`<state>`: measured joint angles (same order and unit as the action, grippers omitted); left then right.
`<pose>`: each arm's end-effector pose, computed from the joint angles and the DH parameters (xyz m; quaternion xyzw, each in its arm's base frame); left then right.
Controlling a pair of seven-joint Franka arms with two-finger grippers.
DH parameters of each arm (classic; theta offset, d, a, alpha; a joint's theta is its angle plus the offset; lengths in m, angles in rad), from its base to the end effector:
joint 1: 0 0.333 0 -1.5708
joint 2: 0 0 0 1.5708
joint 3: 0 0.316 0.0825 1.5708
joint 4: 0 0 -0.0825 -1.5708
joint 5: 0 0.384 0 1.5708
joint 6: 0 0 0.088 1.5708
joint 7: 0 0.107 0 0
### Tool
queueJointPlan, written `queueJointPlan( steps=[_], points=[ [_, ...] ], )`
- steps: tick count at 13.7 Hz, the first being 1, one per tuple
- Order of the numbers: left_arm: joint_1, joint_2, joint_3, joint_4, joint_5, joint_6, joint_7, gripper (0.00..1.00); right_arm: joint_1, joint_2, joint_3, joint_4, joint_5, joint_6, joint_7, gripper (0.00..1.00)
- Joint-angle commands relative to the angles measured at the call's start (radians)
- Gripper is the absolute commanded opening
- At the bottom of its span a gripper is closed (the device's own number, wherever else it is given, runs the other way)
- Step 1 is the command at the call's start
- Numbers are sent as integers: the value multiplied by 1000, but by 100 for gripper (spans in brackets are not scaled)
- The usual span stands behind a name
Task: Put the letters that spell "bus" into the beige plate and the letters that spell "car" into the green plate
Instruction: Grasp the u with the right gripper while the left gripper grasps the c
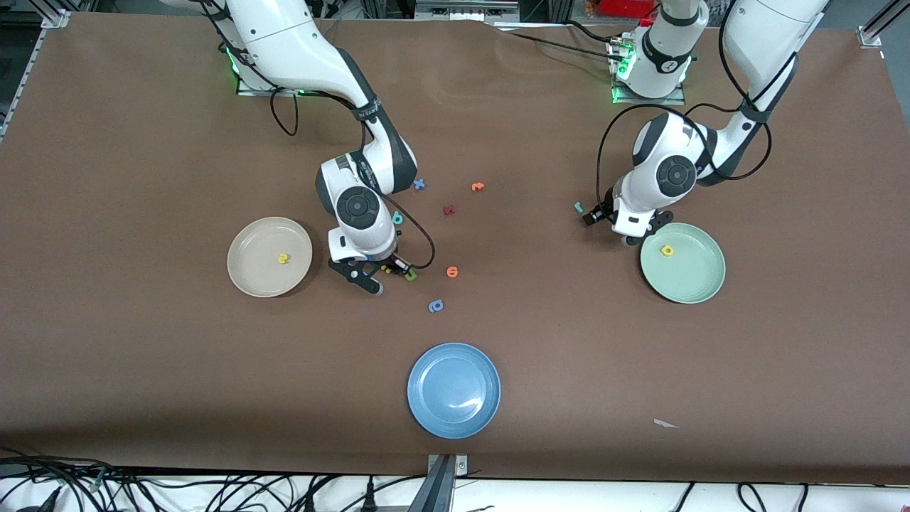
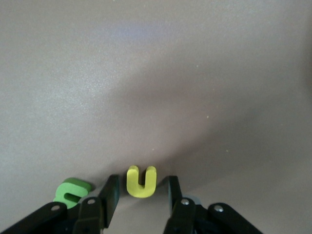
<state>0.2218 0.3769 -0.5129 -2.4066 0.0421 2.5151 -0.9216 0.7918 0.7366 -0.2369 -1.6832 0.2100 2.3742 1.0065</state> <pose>0.4456 -0.1515 0.1630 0.9460 0.2946 -0.1353 0.0052 0.5639 0.3708 0.1783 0.9628 -0.2701 -0.0013 0.0120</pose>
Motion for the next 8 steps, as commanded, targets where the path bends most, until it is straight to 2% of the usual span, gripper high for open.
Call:
queueJointPlan(
  steps=[1, 2, 3, 4, 5, 8],
  points=[
    [-1, -41, -12, -32, -19, 10, -8, 67, 6, 12, -10, 14, 2, 8, -12, 47],
    [-1, -41, -10, -32, -19, 10, -8, 62, 6, 12, -10, 14, 2, 10, -13, 45],
    [-2, -39, -10, -32, -19, 10, -8, 57, 6, 12, -10, 14, 2, 10, -13, 38],
    [-2, -38, -10, -32, -19, 10, -8, 55, 9, 12, -10, 14, 2, 8, -11, 23],
    [-2, -38, -10, -32, -19, 10, -8, 55, 9, 12, -10, 14, 2, 7, -13, 16],
    [-4, -33, -10, -32, -19, 11, -8, 54, 7, -14, -15, 16, 0, -10, -39, 14]
  ],
)
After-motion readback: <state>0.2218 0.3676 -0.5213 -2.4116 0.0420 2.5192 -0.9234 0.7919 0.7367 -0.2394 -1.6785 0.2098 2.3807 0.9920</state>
